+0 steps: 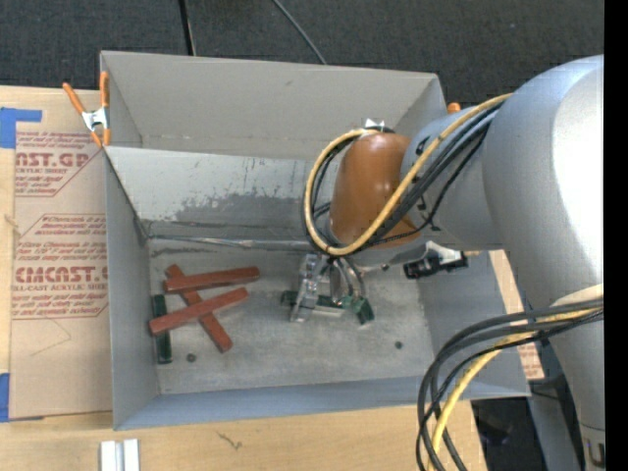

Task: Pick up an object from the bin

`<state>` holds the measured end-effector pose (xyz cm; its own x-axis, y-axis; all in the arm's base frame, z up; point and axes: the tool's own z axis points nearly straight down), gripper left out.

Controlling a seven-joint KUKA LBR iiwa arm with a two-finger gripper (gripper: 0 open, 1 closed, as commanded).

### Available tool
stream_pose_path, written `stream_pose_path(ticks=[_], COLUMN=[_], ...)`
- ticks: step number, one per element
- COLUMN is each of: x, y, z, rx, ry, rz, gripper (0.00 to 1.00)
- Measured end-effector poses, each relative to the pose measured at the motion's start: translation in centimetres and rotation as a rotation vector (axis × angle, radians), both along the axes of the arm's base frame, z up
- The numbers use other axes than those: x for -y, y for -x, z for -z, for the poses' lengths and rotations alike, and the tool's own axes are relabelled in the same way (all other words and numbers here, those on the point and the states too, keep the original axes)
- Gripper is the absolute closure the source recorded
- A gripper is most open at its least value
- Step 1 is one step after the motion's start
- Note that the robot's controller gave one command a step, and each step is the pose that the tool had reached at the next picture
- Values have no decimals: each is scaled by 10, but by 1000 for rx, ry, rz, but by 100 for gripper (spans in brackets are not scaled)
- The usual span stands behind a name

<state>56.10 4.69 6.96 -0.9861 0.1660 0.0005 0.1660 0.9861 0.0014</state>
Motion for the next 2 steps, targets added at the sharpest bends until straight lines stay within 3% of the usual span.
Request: stream_pose_path(ticks=[1, 2], x=[8, 8], y=[0, 0], z=[-107, -107], rx=[2, 2], ry=[1, 1], rz=[-32, -32], gripper=[100, 100])
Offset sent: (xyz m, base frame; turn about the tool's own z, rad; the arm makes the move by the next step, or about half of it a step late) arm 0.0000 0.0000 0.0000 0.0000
